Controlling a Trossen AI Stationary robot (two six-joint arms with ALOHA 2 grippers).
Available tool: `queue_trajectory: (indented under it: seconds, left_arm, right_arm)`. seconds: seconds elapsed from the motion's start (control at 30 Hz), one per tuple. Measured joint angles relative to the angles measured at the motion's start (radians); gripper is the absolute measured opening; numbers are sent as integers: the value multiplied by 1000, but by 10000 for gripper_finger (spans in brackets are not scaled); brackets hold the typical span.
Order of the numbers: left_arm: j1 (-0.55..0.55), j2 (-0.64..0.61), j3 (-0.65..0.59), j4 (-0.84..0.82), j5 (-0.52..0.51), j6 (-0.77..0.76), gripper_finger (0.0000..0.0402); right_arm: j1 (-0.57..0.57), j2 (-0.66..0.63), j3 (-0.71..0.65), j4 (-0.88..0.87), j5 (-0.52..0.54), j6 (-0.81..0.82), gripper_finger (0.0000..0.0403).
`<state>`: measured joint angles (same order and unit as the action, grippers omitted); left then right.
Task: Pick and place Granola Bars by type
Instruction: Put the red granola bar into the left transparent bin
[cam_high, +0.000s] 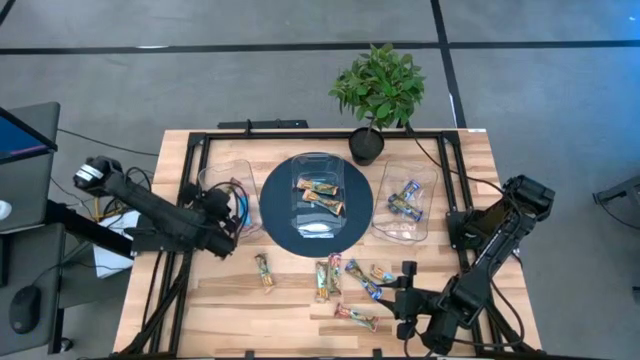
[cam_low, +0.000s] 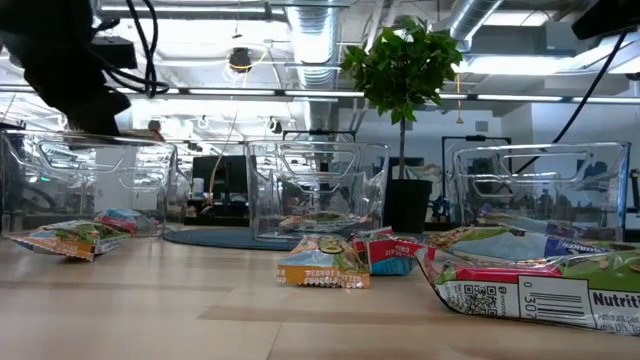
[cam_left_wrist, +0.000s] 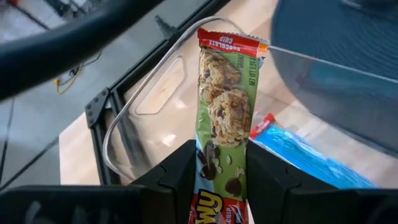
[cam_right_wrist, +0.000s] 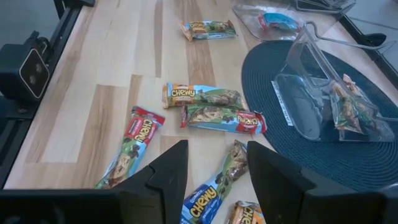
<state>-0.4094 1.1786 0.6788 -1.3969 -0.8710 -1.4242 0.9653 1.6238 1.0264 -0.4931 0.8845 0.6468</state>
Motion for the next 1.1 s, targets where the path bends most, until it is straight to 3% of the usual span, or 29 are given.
queue_trajectory:
  seconds: [0.3,0.5,0.77,1.1]
  left_arm:
    - [147,0,0,87,-13,19,112]
    - [217,1,-31,189,-19,137,112]
    - [273,1,-98,356,3,285,112]
    - [294,1,-99,387,9,322,127]
  right_arm:
    - [1,0,0,0,-1,0,159]
    - [1,0,0,-1,-1,0,159]
    - [1,0,0,-1,-3,0,159]
    - [1,0,0,-1,-2,0,159]
